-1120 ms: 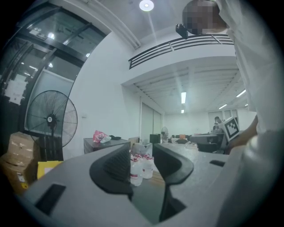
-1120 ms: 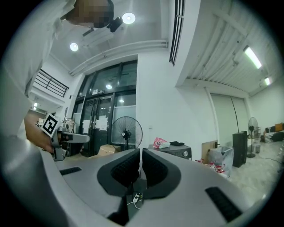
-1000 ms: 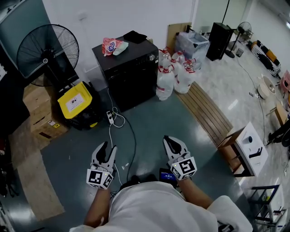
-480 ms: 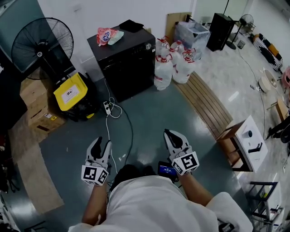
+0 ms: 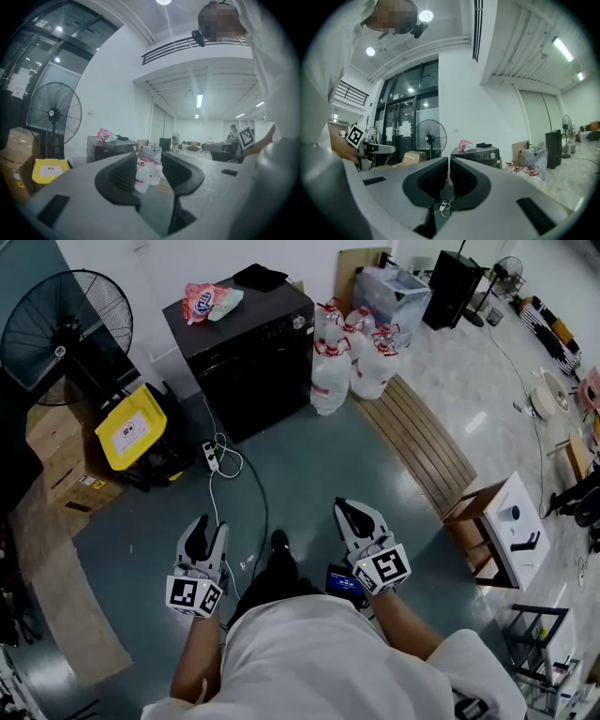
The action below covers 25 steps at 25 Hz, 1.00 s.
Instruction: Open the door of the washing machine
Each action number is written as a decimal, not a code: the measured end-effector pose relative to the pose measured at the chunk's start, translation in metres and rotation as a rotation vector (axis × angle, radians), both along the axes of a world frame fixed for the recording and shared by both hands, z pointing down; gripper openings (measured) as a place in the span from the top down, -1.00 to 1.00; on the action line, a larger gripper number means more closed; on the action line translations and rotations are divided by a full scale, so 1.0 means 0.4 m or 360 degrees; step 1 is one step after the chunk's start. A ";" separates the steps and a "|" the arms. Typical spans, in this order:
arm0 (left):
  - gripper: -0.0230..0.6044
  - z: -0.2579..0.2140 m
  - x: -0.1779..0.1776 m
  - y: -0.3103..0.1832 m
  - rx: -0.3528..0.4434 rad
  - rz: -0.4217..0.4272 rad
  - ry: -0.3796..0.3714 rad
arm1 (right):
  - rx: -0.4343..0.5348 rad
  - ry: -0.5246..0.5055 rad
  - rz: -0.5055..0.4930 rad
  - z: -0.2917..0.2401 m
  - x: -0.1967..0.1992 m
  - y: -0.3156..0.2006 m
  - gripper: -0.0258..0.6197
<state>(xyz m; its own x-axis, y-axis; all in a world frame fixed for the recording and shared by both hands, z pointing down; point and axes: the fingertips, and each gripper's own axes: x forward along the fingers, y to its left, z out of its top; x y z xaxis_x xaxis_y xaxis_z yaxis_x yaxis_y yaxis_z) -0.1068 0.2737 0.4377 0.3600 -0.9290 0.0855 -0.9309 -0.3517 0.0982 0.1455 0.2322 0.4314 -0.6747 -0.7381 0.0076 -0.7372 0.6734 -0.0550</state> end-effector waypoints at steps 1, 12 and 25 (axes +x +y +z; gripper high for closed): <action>0.37 -0.002 -0.002 -0.026 0.0010 0.0008 0.0004 | 0.0001 0.0007 0.0005 -0.002 -0.003 -0.026 0.80; 0.38 -0.030 -0.106 -0.345 0.0062 0.0060 0.0045 | 0.0030 0.0023 0.0014 -0.065 -0.120 -0.334 0.80; 0.38 0.031 -0.209 -0.596 0.0011 0.0060 0.0132 | 0.0024 0.0061 0.0079 -0.058 -0.189 -0.581 0.80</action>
<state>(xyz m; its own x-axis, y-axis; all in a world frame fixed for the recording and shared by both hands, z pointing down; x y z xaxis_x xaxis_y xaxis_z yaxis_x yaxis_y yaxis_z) -0.1903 0.0354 0.4503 0.4001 -0.9153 0.0475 -0.9059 -0.3871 0.1717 0.0699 -0.0003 0.4081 -0.6365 -0.7710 0.0214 -0.7713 0.6363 -0.0159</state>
